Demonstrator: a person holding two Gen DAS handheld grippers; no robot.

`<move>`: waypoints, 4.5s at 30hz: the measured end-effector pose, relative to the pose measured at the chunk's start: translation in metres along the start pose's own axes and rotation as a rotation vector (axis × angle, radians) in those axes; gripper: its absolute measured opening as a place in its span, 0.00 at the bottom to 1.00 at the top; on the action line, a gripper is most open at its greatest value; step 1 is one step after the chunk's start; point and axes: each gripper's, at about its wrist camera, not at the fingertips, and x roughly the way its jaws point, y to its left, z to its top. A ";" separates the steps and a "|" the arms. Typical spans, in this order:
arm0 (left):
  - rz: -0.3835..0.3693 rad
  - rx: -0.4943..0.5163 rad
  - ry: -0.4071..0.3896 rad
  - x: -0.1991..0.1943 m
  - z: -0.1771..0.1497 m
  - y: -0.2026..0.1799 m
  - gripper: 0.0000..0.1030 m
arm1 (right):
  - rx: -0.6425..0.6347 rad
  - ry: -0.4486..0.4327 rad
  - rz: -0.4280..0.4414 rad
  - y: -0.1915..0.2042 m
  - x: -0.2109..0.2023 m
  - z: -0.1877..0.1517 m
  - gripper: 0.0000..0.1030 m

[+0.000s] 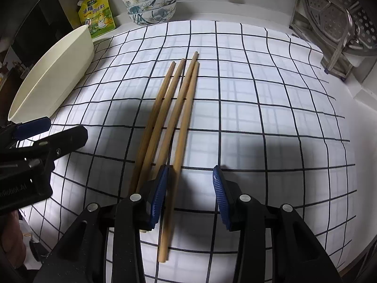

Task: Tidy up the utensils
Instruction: 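Lower both grippers onto the remaining chopstick bundle, then close the right gripper on one chopstick while the left gripper grasps another, then carry both held chopsticks up and over the white oval basin, then open the left gripper into the basin while the right gripper opens too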

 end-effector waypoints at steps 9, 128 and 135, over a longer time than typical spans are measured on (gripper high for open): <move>-0.021 0.006 0.018 0.014 -0.003 -0.013 0.83 | 0.021 -0.013 -0.009 -0.022 -0.003 -0.002 0.06; 0.066 -0.232 -0.114 -0.009 0.075 0.269 0.07 | -0.129 -0.072 0.283 0.253 0.041 0.194 0.07; 0.076 -0.258 -0.137 -0.018 0.071 0.274 0.33 | -0.125 -0.100 0.268 0.250 0.032 0.192 0.13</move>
